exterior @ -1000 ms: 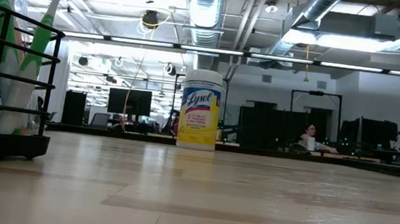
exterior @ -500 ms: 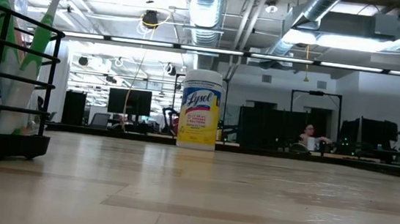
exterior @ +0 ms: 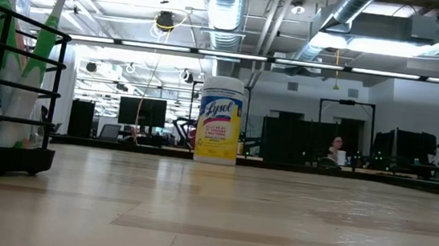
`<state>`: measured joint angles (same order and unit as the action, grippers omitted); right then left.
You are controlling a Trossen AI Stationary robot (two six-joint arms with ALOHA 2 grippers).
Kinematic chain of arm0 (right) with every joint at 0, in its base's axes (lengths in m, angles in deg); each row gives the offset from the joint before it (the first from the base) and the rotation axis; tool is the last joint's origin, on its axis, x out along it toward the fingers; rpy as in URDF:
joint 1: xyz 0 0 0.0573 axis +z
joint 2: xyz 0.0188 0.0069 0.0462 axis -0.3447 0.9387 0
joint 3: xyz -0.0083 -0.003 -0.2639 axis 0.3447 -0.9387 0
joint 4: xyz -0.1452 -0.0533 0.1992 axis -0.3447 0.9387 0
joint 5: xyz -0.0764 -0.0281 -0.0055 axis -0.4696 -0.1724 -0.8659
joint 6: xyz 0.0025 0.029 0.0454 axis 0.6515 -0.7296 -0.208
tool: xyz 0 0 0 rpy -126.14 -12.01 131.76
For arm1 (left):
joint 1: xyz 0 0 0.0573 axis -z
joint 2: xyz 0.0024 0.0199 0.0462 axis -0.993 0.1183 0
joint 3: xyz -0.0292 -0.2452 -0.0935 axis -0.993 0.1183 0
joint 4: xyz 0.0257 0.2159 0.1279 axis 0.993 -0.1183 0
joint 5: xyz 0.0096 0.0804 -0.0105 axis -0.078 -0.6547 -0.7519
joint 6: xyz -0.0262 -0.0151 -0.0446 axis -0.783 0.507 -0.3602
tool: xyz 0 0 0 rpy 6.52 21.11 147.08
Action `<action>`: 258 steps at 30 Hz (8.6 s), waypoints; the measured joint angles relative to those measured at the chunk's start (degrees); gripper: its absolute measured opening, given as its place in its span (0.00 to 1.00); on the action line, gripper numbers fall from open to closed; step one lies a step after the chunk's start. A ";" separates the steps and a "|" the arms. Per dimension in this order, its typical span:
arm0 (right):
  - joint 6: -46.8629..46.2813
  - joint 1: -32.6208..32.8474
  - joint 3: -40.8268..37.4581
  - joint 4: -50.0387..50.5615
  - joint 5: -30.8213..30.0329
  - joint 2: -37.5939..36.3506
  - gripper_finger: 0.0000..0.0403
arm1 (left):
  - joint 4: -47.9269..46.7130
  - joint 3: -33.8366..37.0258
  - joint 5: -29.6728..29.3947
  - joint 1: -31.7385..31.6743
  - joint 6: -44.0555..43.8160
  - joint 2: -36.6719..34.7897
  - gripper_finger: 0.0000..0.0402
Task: Pick & Place toothbrushing station
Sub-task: Put the green toothbrush into the black wire organizer bin, then return to Home Position
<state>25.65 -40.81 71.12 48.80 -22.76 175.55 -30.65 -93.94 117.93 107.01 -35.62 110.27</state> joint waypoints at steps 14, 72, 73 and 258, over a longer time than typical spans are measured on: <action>0.02 0.00 0.00 0.00 2.34 0.00 0.39 | 10.61 0.00 -2.82 0.25 -9.52 0.00 0.02; 1.09 -0.07 0.00 2.82 5.34 0.00 0.39 | 11.56 5.38 -2.81 0.10 -3.42 4.19 0.02; 1.09 -0.07 0.00 2.80 5.34 0.00 0.39 | 11.64 5.39 -2.83 -0.03 -3.42 4.28 0.02; -4.51 4.26 -96.65 -15.00 -34.29 -85.53 0.39 | 95.49 89.53 -54.69 -48.91 66.46 -84.53 0.21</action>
<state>21.13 -36.55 -25.53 33.81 -57.05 90.02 64.84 -4.41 63.25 58.10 30.84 25.75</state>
